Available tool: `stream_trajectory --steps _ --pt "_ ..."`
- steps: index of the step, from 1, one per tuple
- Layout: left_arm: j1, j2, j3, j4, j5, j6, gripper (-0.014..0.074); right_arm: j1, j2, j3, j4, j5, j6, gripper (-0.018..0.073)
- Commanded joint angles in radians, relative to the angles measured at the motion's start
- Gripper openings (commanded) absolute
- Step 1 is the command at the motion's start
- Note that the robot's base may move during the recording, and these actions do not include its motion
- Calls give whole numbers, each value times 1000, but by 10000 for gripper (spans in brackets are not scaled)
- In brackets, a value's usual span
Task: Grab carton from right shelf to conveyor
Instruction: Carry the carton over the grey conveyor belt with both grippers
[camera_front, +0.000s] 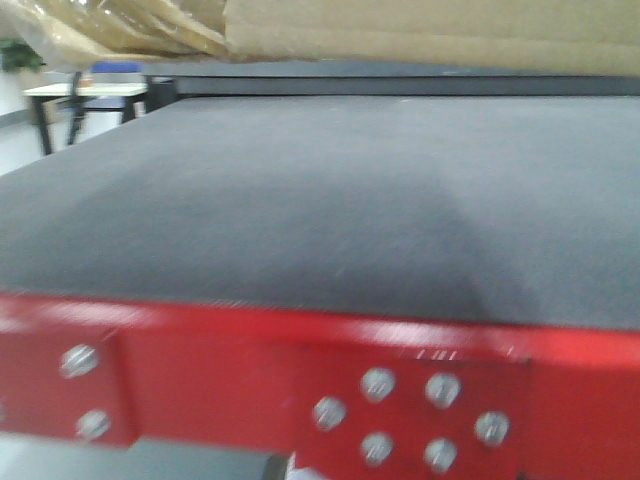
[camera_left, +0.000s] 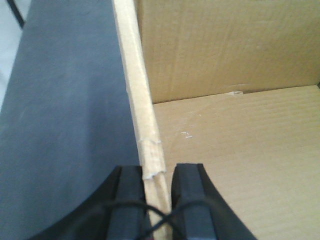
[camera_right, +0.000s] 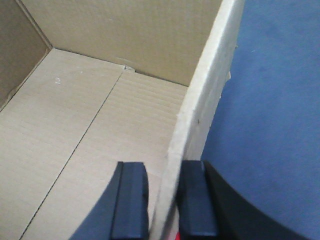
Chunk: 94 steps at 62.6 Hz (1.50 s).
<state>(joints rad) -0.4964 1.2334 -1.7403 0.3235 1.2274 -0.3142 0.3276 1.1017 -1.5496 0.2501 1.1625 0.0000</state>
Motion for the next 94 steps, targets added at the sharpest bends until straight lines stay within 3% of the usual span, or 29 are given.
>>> stream_trajectory --steps 1,94 --pt "11 -13 -5 143 -6 15 -3 -4 -15 -2 -41 8 -28 -70" --pt "11 -13 -5 143 -6 15 -3 -4 -15 -2 -41 8 -28 -70"
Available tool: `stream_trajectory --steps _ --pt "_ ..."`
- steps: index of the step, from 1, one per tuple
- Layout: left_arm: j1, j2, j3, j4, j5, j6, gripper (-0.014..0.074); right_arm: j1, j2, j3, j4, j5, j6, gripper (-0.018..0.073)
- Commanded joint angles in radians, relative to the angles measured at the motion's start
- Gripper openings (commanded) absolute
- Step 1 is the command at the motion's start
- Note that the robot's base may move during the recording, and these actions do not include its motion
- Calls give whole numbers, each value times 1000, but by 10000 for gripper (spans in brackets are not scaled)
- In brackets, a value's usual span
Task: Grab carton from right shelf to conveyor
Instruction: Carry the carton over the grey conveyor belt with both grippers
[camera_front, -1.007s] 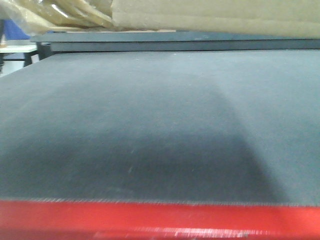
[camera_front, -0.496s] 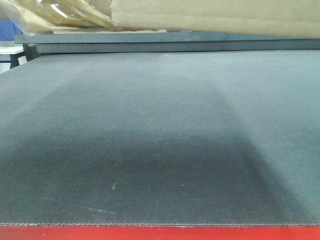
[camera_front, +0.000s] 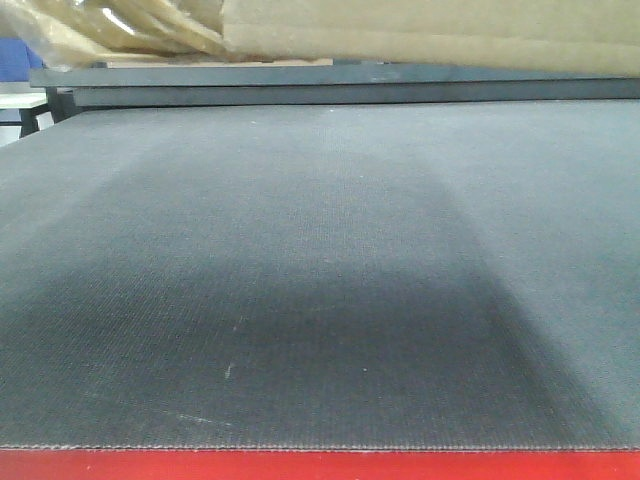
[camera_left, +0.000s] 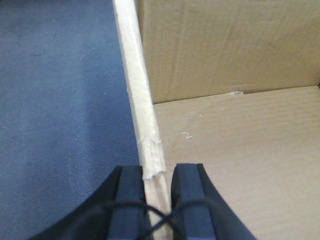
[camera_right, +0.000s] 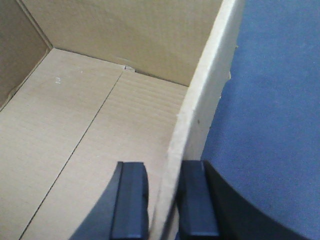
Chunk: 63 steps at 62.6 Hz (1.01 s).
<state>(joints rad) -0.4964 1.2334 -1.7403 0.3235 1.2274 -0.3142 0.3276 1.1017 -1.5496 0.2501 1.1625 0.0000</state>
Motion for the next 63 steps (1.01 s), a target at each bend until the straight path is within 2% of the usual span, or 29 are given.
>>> stream_trajectory --steps 1,47,63 --pt "11 -13 -5 143 -6 15 -3 -4 -15 -2 -41 8 -28 -70" --pt "11 -13 -5 140 -6 15 -3 -4 -15 -7 -41 -5 -28 -70" --pt "15 102 -5 124 -31 15 -3 -4 55 -7 -47 -116 -28 -70"
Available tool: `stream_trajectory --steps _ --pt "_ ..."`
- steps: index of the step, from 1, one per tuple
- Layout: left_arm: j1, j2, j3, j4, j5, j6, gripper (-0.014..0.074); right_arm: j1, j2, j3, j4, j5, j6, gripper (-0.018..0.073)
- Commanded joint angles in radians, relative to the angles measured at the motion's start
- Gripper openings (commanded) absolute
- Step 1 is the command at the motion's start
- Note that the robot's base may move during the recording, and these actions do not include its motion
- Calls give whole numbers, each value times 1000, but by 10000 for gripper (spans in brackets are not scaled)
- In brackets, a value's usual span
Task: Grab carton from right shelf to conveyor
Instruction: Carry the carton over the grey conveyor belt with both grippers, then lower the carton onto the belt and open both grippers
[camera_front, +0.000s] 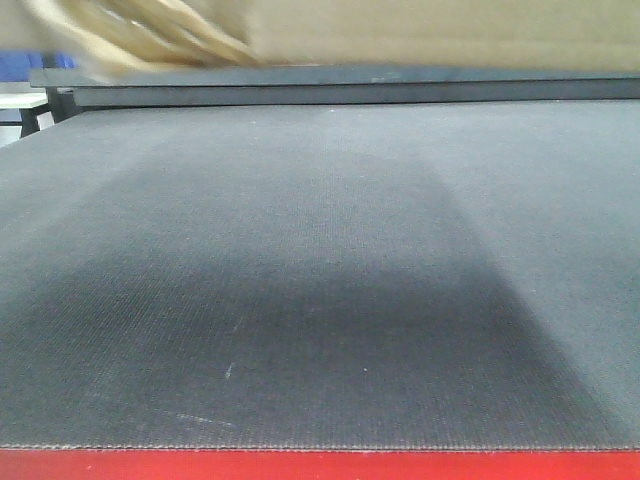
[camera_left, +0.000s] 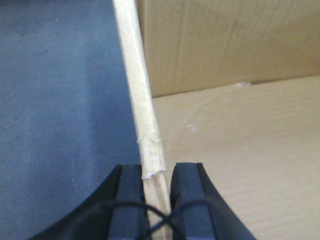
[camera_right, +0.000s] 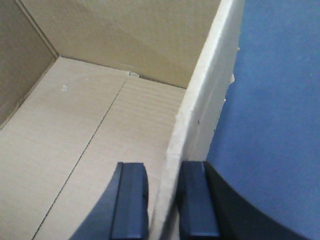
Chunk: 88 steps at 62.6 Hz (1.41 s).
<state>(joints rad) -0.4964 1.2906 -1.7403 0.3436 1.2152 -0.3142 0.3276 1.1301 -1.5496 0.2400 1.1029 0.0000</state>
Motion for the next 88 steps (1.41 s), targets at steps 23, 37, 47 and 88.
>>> stream_trajectory --steps 23,37,47,88 --pt "107 318 -5 18 -185 15 -3 -6 321 -7 -104 -282 -28 -70" --pt "155 431 -5 18 -233 15 -3 -6 468 -7 -143 -363 -28 -70" --pt "164 454 -5 20 -238 15 96 -6 512 -7 -146 -370 -28 66" --pt "185 167 22 0 -185 67 524 -70 251 -14 -146 -267 0 480"
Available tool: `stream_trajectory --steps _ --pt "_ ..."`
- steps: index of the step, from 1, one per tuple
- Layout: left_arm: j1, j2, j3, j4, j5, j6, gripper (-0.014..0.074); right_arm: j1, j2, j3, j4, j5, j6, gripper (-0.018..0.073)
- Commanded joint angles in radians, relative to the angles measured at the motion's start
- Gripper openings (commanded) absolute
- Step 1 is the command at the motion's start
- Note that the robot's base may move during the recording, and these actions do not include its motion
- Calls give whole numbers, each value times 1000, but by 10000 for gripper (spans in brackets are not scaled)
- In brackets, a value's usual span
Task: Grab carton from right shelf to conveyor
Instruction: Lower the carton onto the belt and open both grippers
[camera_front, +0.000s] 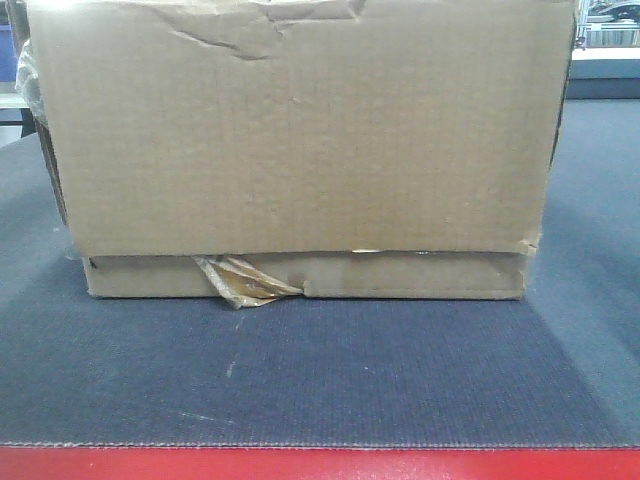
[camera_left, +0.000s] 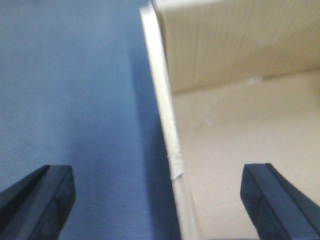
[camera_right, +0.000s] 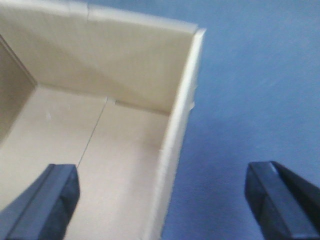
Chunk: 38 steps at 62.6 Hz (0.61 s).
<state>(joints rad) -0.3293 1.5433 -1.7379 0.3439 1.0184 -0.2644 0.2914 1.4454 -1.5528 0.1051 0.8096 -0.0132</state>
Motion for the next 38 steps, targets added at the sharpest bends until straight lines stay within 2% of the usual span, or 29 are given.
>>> stream_trajectory --steps 1,5,10,15,20,23,32,38 --pt "24 -100 26 0 9 17 510 -41 -74 -9 -11 36 13 462" --pt "51 -159 69 -2 -8 17 437 -80 -115 4 -12 53 13 368" --pt "95 -245 157 -2 -50 17 295 -133 -159 46 -12 56 13 245" --pt "148 -347 288 -2 -110 17 111 -191 -206 115 -12 56 13 110" --pt "206 -436 415 -5 -187 17 -35 -237 -257 209 -13 38 13 -15" --pt "243 -499 506 -12 -240 17 -15 -258 -284 284 -16 16 13 -76" --pt "348 -681 782 -35 -385 17 4 -269 -394 532 -44 -113 13 -75" --pt "386 -780 937 -35 -447 17 4 -269 -469 703 -44 -210 13 -75"
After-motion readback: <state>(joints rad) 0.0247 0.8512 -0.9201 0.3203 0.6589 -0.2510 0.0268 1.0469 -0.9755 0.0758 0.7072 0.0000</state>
